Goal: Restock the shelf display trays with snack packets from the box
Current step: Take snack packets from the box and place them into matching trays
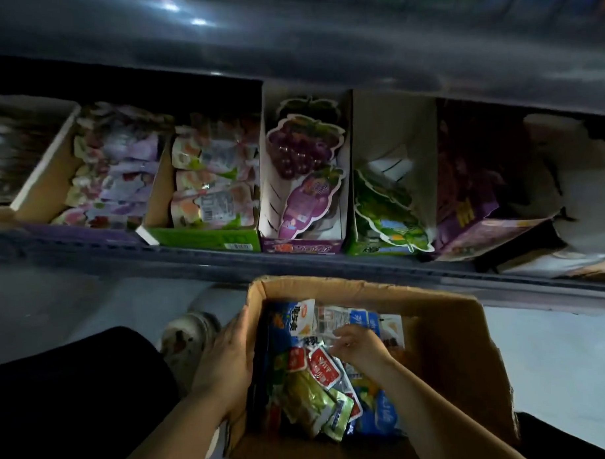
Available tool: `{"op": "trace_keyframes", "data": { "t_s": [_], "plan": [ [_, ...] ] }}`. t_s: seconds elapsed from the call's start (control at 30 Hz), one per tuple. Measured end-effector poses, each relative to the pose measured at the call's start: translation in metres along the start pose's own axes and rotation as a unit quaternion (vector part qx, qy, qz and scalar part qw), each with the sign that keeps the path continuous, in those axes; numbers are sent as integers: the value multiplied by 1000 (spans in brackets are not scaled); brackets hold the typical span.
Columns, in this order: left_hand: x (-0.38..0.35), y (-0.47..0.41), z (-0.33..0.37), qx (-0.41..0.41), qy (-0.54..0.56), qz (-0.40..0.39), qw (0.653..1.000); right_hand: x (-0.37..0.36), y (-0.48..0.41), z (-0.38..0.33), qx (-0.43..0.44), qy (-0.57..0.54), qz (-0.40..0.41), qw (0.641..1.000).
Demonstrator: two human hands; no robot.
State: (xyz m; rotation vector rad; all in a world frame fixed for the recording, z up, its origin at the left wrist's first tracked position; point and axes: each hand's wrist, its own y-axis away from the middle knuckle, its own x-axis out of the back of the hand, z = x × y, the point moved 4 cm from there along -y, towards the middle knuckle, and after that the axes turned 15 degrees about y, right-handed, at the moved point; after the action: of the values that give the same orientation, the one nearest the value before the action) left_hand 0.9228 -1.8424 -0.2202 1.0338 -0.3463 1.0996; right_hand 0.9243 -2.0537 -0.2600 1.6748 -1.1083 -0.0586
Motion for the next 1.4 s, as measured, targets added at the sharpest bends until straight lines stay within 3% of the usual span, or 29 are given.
{"op": "trace_keyframes", "data": {
  "t_s": [0.5,0.9,1.17,1.4],
  "plan": [
    [-6,-7,-28,-8,128,-25,991,-59,-54,-36,-118,-169,-11,979],
    [-8,-8,-32,-7,146,-13,989,-52,-61,-18,-171,-168,31,970],
    [-1,-5,-22,20,130,-45,990,-12,-10,-24,-122,-89,25,988],
    [43,16,39,-52,118,60,990,39,69,-50,34,30,14,999]
  ]
}}
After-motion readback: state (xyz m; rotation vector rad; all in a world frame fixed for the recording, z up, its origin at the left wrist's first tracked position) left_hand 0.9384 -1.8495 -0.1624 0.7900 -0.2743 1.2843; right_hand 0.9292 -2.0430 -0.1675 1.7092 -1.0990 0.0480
